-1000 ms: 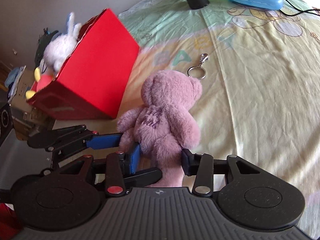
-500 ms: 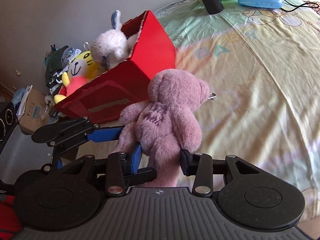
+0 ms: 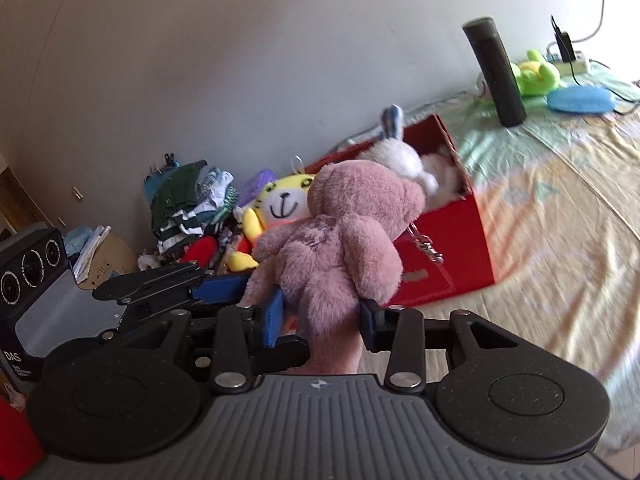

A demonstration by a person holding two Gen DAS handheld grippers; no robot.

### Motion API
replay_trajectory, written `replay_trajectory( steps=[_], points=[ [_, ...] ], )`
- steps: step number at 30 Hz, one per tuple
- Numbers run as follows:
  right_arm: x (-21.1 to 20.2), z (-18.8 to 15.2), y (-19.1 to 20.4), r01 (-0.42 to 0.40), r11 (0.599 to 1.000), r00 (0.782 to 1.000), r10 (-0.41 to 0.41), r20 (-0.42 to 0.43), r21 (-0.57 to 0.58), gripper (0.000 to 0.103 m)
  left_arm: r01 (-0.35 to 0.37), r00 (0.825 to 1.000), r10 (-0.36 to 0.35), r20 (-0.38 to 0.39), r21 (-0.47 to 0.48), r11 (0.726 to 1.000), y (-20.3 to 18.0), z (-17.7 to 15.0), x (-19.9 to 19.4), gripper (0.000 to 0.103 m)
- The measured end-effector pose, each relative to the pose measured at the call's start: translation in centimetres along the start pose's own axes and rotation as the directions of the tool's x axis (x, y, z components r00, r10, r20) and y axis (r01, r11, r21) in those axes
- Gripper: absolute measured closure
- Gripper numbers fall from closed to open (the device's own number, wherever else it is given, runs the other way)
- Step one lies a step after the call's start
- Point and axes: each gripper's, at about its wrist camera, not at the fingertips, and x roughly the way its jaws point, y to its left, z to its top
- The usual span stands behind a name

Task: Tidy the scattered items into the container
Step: 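Lower the teddy into the box between the tiger and white bunny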

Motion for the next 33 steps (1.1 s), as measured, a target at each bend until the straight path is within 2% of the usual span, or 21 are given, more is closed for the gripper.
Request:
replay_trajectory(
  steps=[6,10,13,18,21,24,28,33],
  points=[
    [3.9,3.5,2.4,-0.037,0.995,0.996,0.044,0.074,-0.095,0.062,-0.135,0.987,0.137,0.082,-0.033,0.990,3.7,1.8,-1.0,0.037],
    [7.0,5.3,2.6,-0.035,0.990,0.996,0.046,0.074,-0.133,0.061,-0.208,0.972,0.216,0.092,-0.089,0.974,6.1,2.2,0.3,0.037],
    [9.3,6.0,2.0,-0.031,0.989,0.998,0.037,0.045,-0.144,0.061,-0.235,0.967,0.246,0.066,-0.144,0.961,8.0,1.8,1.9,0.037],
    [12.9,6.1,0.4,0.016,0.985,1.000,-0.019,-0.016,-0.169,0.060,-0.277,0.960,0.280,-0.017,-0.222,0.935,10.0,0.7,5.2,0.037],
    [14.1,6.1,-1.1,0.015,0.991,0.998,-0.022,-0.050,-0.133,0.060,-0.279,0.959,0.281,-0.029,-0.257,0.925,10.6,0.2,6.3,0.036],
    [14.8,6.3,-1.6,0.023,0.989,0.996,-0.035,-0.079,-0.143,0.060,-0.282,0.959,0.276,-0.063,-0.271,0.920,11.1,0.2,7.6,0.036],
    [16.1,6.0,-0.8,0.072,0.966,0.991,-0.097,-0.090,-0.247,0.060,-0.308,0.951,0.288,-0.110,-0.267,0.913,11.5,-0.1,9.4,0.036],
    [17.0,5.8,-1.6,0.059,0.971,0.990,-0.087,-0.110,-0.232,0.060,-0.307,0.951,0.281,-0.127,-0.295,0.905,12.3,-0.6,9.8,0.033]
  ],
)
